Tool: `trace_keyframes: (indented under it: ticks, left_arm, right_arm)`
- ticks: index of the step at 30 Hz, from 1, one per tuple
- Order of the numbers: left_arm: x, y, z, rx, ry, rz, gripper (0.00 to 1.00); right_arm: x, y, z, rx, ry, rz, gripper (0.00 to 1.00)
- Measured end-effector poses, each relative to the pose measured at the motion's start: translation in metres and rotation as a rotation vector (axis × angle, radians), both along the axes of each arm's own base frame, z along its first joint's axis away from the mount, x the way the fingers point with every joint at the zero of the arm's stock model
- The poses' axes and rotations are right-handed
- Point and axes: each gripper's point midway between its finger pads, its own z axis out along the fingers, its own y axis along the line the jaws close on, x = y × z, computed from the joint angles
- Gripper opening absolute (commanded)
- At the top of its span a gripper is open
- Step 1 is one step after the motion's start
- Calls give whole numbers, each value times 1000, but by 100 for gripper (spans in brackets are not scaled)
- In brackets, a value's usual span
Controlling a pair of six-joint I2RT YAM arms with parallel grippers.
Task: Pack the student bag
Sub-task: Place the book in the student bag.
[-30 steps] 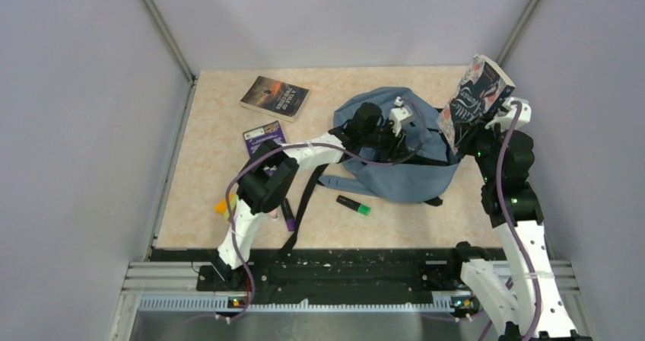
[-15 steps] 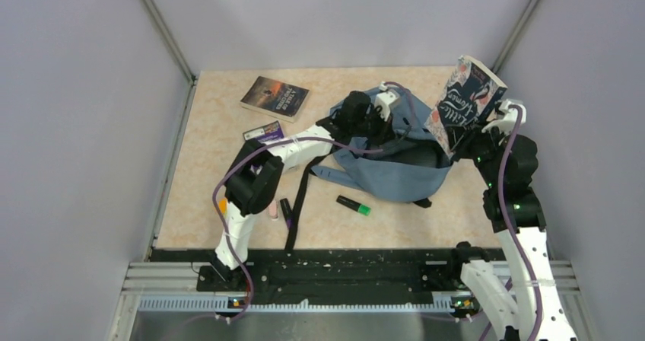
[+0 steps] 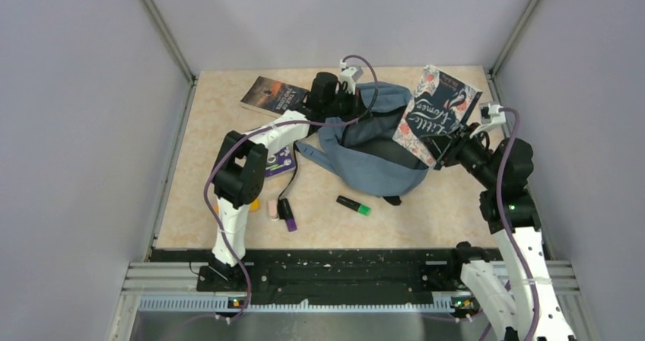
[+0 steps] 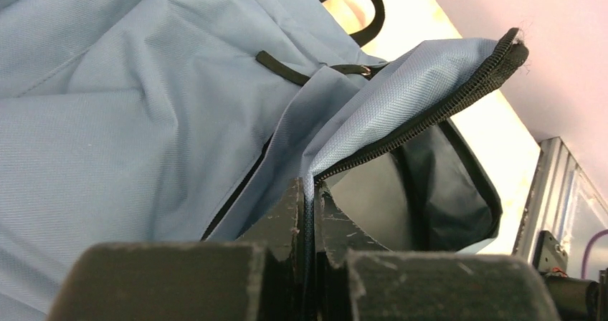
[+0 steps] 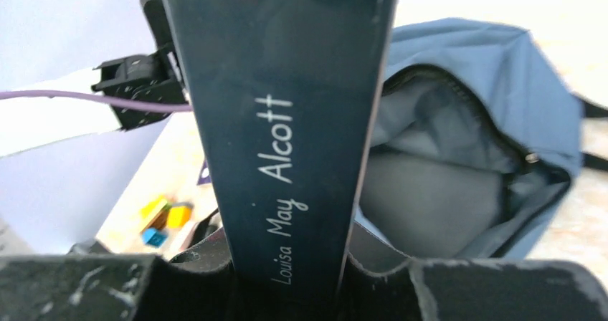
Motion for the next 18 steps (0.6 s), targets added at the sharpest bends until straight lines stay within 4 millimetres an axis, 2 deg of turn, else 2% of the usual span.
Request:
trace_keyframes:
  ticks: [3, 9, 15, 18]
  left_arm:
    - [-2, -2, 3, -19, 11, -11, 0]
    - [-10, -7, 20, -45, -23, -48, 0]
    - [-14, -6, 69, -90, -155, -82, 0]
    - [-16, -4, 93, -111, -226, -86, 0]
  right_arm:
    - [-5, 13, -13, 53, 34, 71, 0]
    - [-13, 39, -58, 166, 170, 196, 0]
    - [-21, 69, -92, 204, 321, 301, 0]
    - [-22, 76, -105, 231, 385, 313, 0]
